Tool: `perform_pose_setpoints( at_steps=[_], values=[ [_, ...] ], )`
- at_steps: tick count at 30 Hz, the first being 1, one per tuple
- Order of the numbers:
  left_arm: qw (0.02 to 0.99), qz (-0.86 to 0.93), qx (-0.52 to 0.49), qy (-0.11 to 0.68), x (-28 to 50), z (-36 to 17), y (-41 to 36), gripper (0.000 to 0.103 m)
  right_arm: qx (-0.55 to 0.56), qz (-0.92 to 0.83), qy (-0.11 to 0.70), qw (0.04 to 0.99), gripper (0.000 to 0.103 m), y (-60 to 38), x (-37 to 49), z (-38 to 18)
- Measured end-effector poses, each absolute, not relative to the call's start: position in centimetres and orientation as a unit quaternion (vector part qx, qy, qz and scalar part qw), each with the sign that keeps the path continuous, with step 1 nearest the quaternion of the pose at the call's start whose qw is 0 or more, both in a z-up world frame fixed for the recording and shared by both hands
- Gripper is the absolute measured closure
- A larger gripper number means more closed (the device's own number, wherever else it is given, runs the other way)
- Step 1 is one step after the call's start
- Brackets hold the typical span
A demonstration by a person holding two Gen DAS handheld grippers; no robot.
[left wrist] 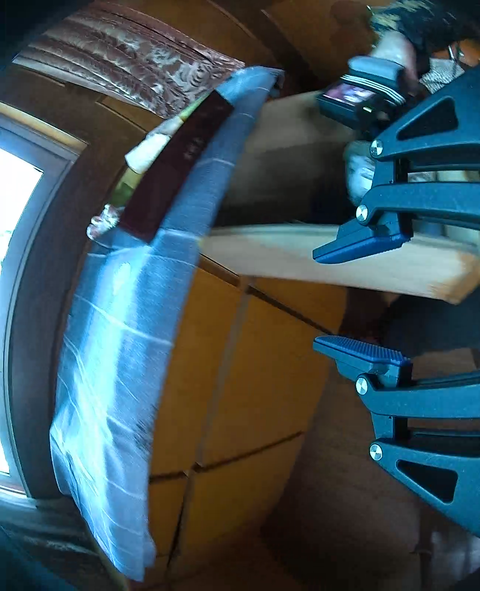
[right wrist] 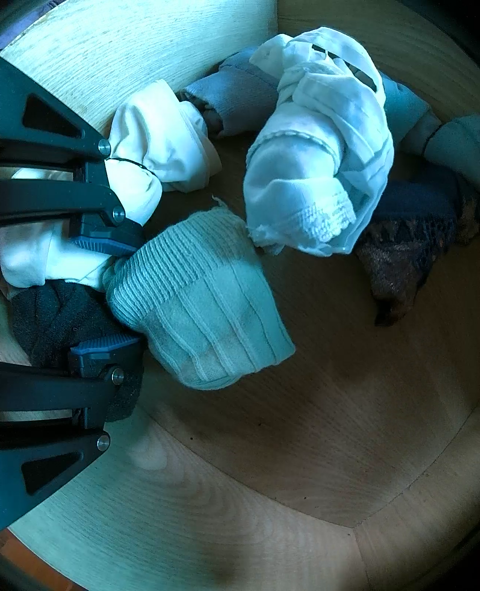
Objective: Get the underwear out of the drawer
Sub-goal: 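Move the left tool back down into the drawer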
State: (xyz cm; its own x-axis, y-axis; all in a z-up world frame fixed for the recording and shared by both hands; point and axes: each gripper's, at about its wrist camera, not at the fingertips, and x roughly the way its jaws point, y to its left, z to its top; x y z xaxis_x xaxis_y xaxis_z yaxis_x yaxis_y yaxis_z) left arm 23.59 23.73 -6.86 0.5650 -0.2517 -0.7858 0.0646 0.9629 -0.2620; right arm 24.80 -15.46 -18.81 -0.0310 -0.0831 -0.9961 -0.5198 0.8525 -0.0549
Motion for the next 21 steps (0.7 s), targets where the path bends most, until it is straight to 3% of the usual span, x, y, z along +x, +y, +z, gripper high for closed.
perform_pose_setpoints(
  at_steps=[21],
  values=[
    [0.849,-0.214,-0.002,0.483,18.0,-11.2,13.1,0.062,-0.209,0.163,0.682,0.681,0.07,-16.0,24.7,-17.9]
  ],
)
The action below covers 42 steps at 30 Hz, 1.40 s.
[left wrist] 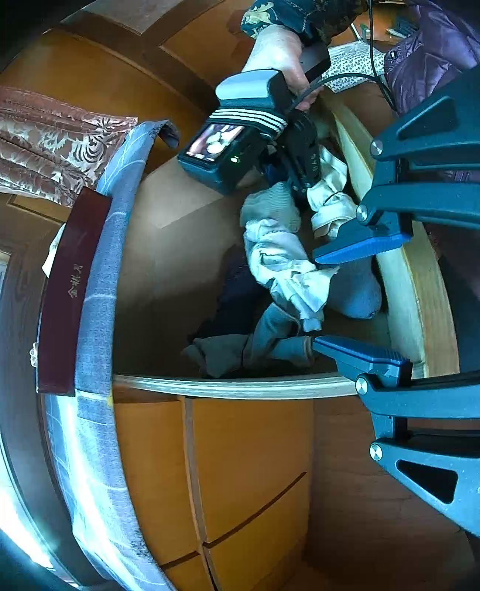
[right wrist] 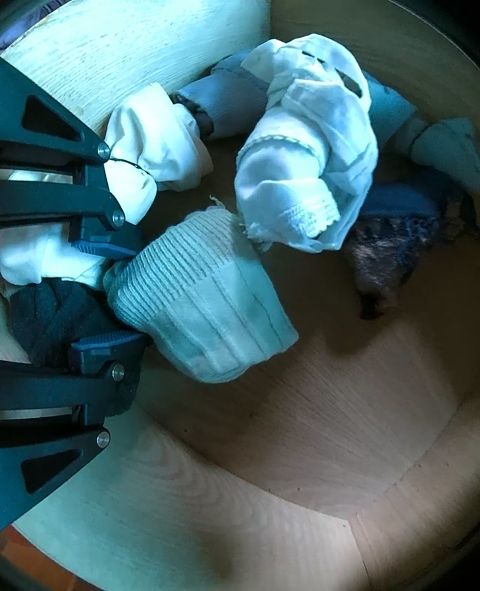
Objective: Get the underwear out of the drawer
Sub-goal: 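Move the left tool back down into the drawer, then grasp the white garment in the drawer with the left gripper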
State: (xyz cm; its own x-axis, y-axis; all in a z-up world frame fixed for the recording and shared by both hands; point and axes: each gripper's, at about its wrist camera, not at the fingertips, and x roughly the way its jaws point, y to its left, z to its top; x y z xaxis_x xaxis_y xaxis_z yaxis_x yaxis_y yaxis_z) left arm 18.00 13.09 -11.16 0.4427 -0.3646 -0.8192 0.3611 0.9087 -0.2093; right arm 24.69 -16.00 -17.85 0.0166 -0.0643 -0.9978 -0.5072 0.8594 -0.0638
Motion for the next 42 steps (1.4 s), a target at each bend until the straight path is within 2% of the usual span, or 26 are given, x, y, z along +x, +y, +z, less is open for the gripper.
perform_pose_setpoints(
  at_steps=[17,42],
  values=[
    [0.843,-0.239,0.067,0.477,17.2,-11.4,11.7,0.062,-0.179,0.15,0.651,0.723,0.07,-17.7,23.0,-15.5],
    [0.784,-0.309,0.198,0.5,19.7,-12.5,6.2,0.062,-0.116,0.119,0.585,0.794,0.07,-21.5,18.3,-7.2]
  ],
)
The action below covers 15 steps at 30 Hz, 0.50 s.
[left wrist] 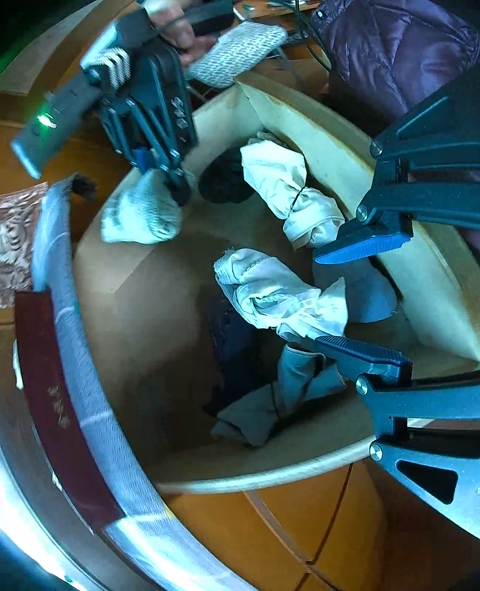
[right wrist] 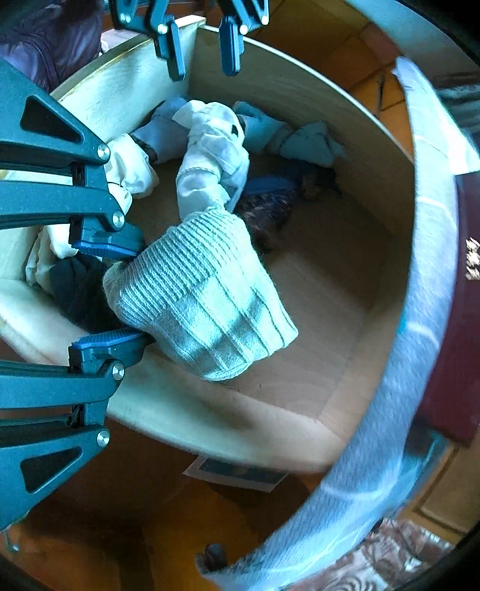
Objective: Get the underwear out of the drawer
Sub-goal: 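Grasp the white garment in the drawer with the left gripper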
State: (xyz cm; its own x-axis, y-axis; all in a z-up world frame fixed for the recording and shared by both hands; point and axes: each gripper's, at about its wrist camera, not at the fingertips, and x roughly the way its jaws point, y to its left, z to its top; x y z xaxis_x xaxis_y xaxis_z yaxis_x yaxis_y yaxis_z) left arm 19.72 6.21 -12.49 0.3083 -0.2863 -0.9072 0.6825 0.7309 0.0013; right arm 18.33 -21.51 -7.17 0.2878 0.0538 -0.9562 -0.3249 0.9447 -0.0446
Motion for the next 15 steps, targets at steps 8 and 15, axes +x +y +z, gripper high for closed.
perform_pose_setpoints(
  at_steps=[8,15],
  values=[
    [0.743,-0.33,0.22,0.54,22.1,-14.7,3.8,0.062,-0.09,0.102,0.574,0.808,0.07,-23.5,17.3,-6.2],
    [0.717,-0.319,0.255,0.565,23.6,-16.1,1.8,0.062,-0.08,0.1,0.571,0.811,0.07,-24.4,18.0,-5.2]
  ],
)
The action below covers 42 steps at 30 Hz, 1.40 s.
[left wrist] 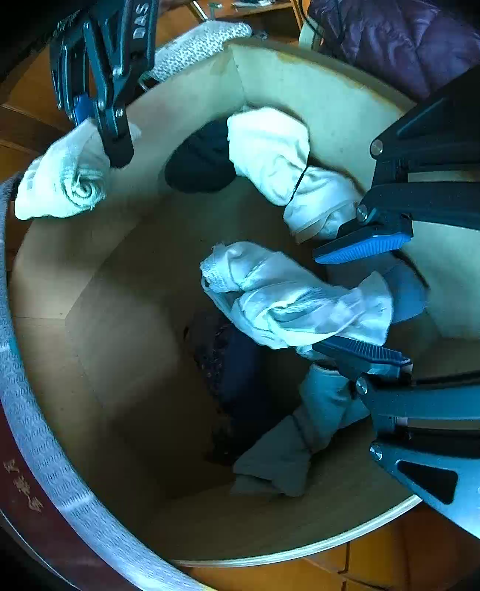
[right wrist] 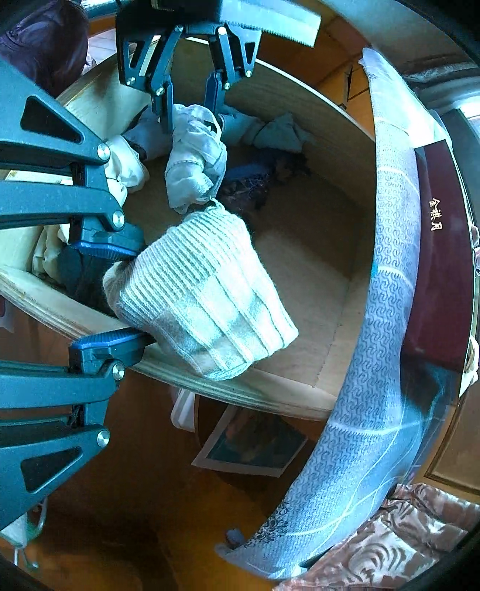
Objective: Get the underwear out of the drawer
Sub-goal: 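Grasp the white garment in the drawer with the left gripper, then carry the light green knit item into the tin box and open the right gripper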
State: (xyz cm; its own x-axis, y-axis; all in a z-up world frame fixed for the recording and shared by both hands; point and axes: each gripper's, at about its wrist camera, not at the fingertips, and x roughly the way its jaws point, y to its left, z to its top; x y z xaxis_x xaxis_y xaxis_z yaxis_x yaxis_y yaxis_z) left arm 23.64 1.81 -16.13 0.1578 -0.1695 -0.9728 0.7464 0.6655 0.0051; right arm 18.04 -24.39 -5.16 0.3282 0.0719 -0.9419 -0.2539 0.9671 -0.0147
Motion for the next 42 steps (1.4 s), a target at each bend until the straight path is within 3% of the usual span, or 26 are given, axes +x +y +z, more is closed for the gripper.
perform_pose_setpoints(
  at_steps=[11,31,42],
  values=[
    [0.676,-0.298,0.311,0.598,25.1,-20.6,-1.1,0.061,-0.087,0.104,0.581,0.802,0.07,-23.6,18.8,-6.4],
    [0.682,-0.289,0.312,0.594,24.7,-21.7,-2.1,0.069,-0.089,0.094,0.569,0.812,0.07,-24.4,18.8,-4.5],
    [0.684,-0.286,0.311,0.594,24.1,-22.0,-2.6,0.069,-0.047,0.123,0.519,0.845,0.07,-24.4,21.6,2.3]
  ],
)
